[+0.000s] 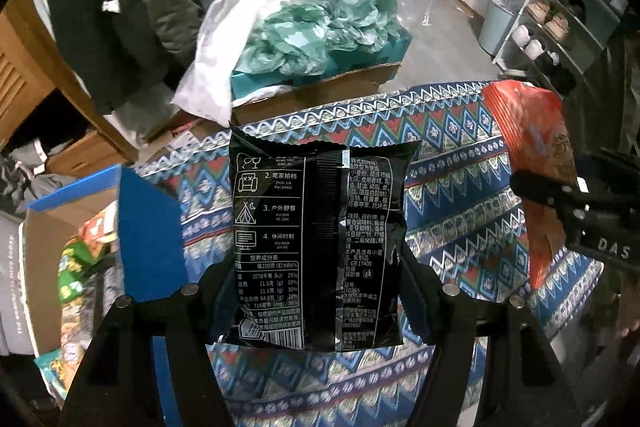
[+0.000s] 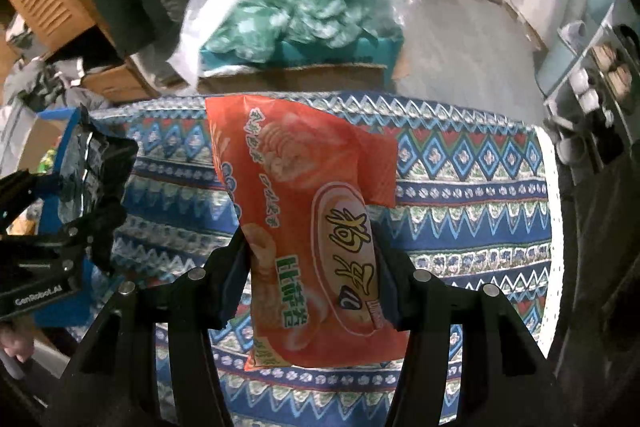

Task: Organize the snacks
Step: 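Carry the black bag with the left tool while the right tool carries the orange bag to the box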

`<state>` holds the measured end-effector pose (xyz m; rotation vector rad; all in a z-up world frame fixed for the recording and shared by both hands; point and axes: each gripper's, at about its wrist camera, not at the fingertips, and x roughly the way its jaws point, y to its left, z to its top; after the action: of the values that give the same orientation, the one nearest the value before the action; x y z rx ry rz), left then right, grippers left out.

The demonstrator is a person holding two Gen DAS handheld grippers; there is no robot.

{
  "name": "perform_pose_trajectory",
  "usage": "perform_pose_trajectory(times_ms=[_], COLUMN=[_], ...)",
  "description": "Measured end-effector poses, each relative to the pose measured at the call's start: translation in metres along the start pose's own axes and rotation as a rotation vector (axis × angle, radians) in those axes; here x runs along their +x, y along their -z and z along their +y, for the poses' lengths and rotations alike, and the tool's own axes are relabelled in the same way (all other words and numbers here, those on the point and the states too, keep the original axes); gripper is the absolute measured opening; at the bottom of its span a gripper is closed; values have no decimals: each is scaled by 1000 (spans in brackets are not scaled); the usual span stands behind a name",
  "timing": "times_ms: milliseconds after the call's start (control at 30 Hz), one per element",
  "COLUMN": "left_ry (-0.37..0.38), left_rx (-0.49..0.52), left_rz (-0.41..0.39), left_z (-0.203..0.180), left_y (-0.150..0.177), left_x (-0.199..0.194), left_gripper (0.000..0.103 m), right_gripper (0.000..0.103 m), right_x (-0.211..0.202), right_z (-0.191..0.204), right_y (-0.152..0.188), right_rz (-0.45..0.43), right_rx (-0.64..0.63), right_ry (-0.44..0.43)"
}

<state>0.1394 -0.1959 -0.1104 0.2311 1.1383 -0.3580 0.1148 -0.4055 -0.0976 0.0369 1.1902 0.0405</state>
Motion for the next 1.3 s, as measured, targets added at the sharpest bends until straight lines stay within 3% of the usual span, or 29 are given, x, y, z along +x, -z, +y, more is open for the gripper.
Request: perform_pose_trajectory(times_ms=[633, 1300], left_ry=[-32, -149], left_rx=[-108, -385], left_rz=[-66, -53], left_z=[88, 236], left_y=[50, 110], left_x=[-85, -95], left_gripper=[70, 70], right_gripper=[55, 55], right_x=[-37, -29], right_z=[109, 285], right_y=[-27, -51], right_rz=[-56, -16], right_rx=[-150, -360], right_ry=[-108, -226])
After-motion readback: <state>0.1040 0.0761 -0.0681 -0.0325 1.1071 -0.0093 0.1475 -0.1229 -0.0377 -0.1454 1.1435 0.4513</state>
